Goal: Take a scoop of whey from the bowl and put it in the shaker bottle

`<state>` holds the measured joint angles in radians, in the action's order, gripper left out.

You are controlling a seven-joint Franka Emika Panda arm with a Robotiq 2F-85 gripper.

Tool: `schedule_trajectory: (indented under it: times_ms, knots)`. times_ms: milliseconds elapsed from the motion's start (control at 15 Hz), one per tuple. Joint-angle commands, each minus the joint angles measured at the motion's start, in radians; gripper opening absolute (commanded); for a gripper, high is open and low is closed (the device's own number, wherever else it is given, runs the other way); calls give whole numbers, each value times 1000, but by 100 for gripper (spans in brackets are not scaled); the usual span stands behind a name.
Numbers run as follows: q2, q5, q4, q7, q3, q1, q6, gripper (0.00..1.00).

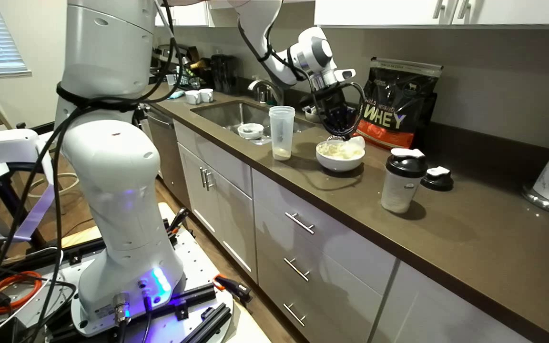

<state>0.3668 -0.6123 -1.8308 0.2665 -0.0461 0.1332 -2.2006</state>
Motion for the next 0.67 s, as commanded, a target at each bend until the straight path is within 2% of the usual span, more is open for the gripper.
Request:
schedule_trajectory:
  times_ms: [0, 600]
  knots:
    - [8, -35, -4, 42, -6, 13, -20, 1]
    - [7, 81, -18, -54, 21, -5, 3, 1]
